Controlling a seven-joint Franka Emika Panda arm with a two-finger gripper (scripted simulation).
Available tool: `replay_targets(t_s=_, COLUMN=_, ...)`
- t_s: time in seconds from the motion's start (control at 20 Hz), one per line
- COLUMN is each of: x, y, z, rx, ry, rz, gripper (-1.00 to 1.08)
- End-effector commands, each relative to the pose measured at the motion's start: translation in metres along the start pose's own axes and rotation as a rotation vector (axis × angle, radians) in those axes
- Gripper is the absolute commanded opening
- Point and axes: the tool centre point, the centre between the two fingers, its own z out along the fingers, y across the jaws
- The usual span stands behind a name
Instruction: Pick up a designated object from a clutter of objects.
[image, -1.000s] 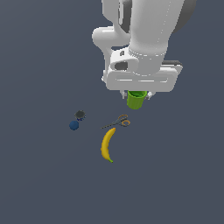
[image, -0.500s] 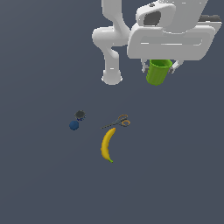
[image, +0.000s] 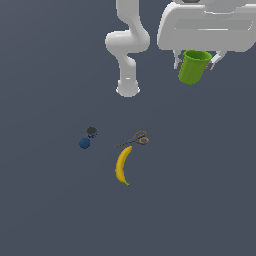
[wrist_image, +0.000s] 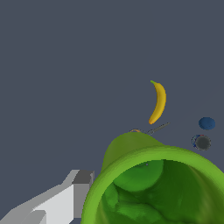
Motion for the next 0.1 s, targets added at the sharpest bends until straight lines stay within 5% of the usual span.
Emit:
replay_targets(t_s=0.0, x=0.0003, y=-0.0008, z=-0.0014, rx=0.0, ry=0.0, rz=0.001, gripper=-1.0)
replay_targets(t_s=0.05, x=0.0006, y=-0.0007, z=-0.0012, rx=0.0, ry=0.0, rz=0.001, gripper=-1.0)
